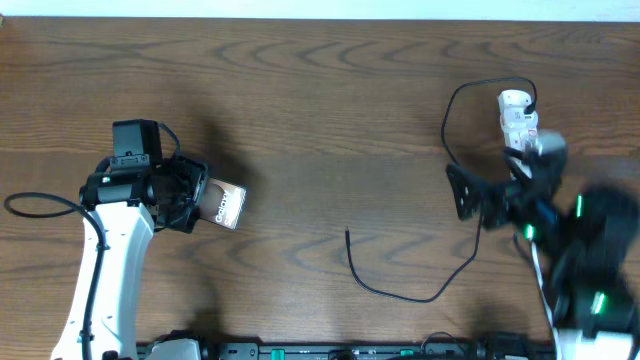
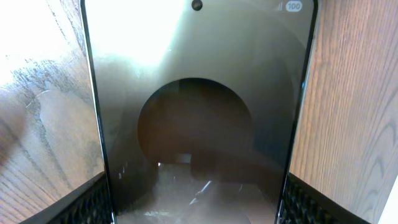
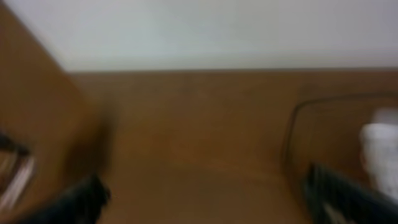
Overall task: Plug charger to phone and switch on socket
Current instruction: 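Move the right gripper toward the phone held by the left gripper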
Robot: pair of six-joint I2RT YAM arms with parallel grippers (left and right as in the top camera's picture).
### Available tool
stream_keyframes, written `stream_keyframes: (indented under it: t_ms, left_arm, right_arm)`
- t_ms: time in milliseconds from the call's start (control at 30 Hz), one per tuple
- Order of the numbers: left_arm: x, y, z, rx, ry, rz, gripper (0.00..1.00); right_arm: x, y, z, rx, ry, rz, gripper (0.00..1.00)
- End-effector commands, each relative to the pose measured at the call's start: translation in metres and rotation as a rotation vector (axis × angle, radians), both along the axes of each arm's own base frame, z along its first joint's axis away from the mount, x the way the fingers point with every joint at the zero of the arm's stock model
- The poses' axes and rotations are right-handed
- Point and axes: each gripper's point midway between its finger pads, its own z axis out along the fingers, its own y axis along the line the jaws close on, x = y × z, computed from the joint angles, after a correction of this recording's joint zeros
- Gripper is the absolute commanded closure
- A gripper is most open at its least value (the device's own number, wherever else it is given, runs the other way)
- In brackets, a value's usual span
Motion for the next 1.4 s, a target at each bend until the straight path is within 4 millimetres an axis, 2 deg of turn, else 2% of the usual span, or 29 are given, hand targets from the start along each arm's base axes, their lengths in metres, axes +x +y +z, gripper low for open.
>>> stream_keyframes:
  t_ms: [0,133,267,300,367,433,500,600,700,867,1000,1100,1367]
  left_arm:
    - [0.003,-0.001,0.005,-0.003,-0.021,-0.016,0.93]
    - [0.003,-0.001,0.005,-0.003,-0.021,-0.016,0.93]
    - [0.003,-0.001,0.005,-0.003,-0.021,-0.016,0.93]
    - [0.003,0.000,0.005,-0.003,-0.021,-0.016,0.93]
    - [0.003,0.000,0.005,-0.003,-0.021,-0.016,0.93]
    - [0.003,0.000,0.005,-0.003,-0.021,-0.016,0.93]
    - [0.003,-0.001,0.005,-0.004,-0.021,-0.015,0.93]
    - [0.003,0.000,0.005,-0.003,-0.021,-0.016,0.93]
    - [0.003,0.000,0.005,-0.003,-0.021,-0.016,0.93]
    - [0.003,-0.001,0.005,-0.006,-0.020,-0.012,0.93]
    - [0.000,-0.010,0.007,-0.097,0.006,0.068,0.92]
    - [0.001,-0.020,0.010,-0.186,0.023,0.131,0.93]
    - [0.001,-0.031,0.014,-0.286,0.049,0.207,0.93]
  right_arm:
    - [0.015,0.029,-0.003,0.059,0.259,0.213,0.01]
    - [0.030,0.035,-0.031,0.115,0.595,0.222,0.01]
    - [0.058,0.036,-0.066,0.167,0.746,0.200,0.01]
    - [0.065,0.041,-0.077,0.218,0.798,0.208,0.01]
    - [0.065,0.053,-0.090,0.269,0.854,0.265,0.11]
    - [0.061,0.062,-0.109,0.237,0.911,0.298,0.15]
    - [0.055,0.071,-0.130,0.155,0.970,0.304,0.18]
    - [0.047,0.086,-0.148,0.039,0.999,0.327,0.15]
    - [0.041,0.108,-0.151,-0.014,0.982,0.378,0.11]
    - [0.030,0.149,-0.149,-0.052,0.941,0.467,0.09]
    - [0.024,0.193,-0.139,-0.016,0.884,0.549,0.09]
    - [0.024,0.217,-0.129,0.043,0.849,0.598,0.10]
    - [0.021,0.256,-0.099,0.192,0.792,0.708,0.11]
